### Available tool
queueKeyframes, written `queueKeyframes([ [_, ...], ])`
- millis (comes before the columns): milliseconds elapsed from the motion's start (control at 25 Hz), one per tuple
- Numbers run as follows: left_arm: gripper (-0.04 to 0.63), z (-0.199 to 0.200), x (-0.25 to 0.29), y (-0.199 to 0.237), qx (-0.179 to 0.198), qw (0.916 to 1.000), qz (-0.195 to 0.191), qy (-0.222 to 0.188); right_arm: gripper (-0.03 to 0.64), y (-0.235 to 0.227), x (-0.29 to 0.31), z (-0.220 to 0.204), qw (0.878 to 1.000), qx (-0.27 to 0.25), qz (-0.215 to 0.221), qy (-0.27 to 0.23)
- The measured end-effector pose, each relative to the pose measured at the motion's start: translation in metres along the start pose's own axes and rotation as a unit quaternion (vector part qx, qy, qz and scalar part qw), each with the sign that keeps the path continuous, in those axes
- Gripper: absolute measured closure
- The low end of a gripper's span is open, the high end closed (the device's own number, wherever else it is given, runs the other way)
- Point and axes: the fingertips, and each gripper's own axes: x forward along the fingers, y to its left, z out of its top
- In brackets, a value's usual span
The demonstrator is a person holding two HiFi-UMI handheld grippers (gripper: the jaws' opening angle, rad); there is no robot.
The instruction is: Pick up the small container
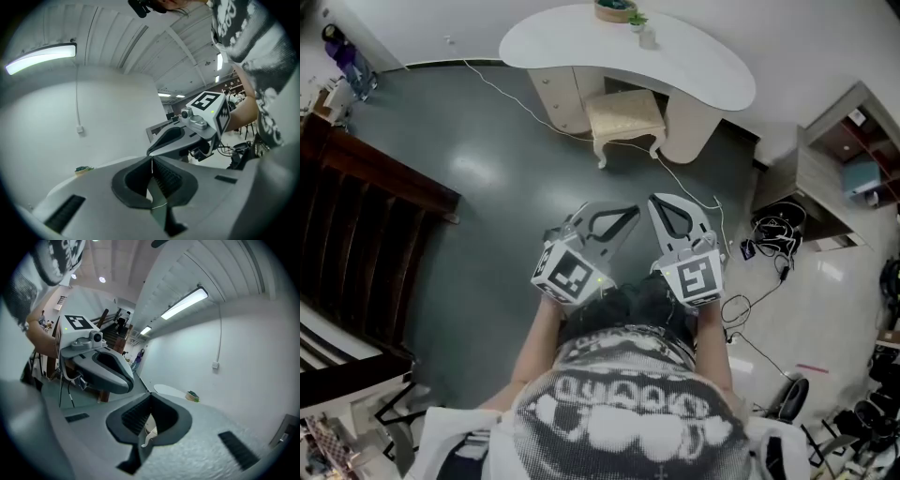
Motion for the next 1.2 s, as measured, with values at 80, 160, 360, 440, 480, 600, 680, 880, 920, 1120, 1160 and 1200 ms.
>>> queueKeyframes([
  [80, 0.591, 0.000, -0.004, 0.001, 0.002, 1.0000, 0.000, -0.002, 0.614, 0.005, 0.002, 0.001, 1.000, 0.003, 0.000, 0.001],
  [160, 0.591, 0.000, -0.009, 0.000, 0.003, 1.0000, -0.003, -0.003, 0.614, 0.010, 0.003, 0.002, 1.000, 0.002, 0.000, 0.000],
  [360, 0.591, -0.007, -0.021, 0.001, -0.001, 1.0000, -0.001, -0.006, 0.614, 0.024, 0.004, 0.004, 1.000, -0.004, -0.003, 0.006],
  [440, 0.591, -0.008, -0.024, 0.001, -0.004, 0.9999, -0.005, -0.008, 0.614, 0.029, 0.004, 0.003, 1.000, -0.006, -0.004, 0.010],
  [480, 0.591, -0.009, -0.024, 0.000, -0.004, 0.9999, -0.007, -0.009, 0.614, 0.031, 0.004, 0.002, 1.000, -0.008, -0.004, 0.013],
  [600, 0.589, -0.011, -0.023, -0.003, -0.004, 0.9999, -0.009, -0.011, 0.614, 0.032, 0.000, -0.003, 1.000, -0.010, -0.007, 0.020],
  [680, 0.591, -0.010, -0.020, -0.003, -0.005, 0.9998, -0.011, -0.014, 0.614, 0.027, 0.000, -0.006, 1.000, -0.008, -0.010, 0.024],
  [880, 0.591, -0.015, -0.016, 0.008, -0.008, 0.9999, -0.003, -0.013, 0.614, 0.022, 0.007, -0.007, 1.000, -0.005, -0.009, 0.030],
  [920, 0.591, -0.016, -0.016, 0.011, -0.009, 0.9999, -0.003, -0.013, 0.614, 0.021, 0.010, -0.008, 0.999, -0.004, -0.008, 0.031],
  [1120, 0.591, -0.024, -0.003, 0.028, -0.018, 0.9998, 0.001, -0.006, 0.614, 0.013, 0.029, -0.016, 0.999, -0.002, 0.007, 0.033],
  [1160, 0.589, -0.025, 0.001, 0.031, -0.020, 0.9998, 0.000, -0.004, 0.614, 0.010, 0.033, -0.017, 0.999, -0.001, 0.009, 0.031],
  [1200, 0.591, -0.027, 0.006, 0.035, -0.021, 0.9998, 0.001, -0.002, 0.614, 0.006, 0.037, -0.020, 1.000, -0.001, 0.012, 0.029],
])
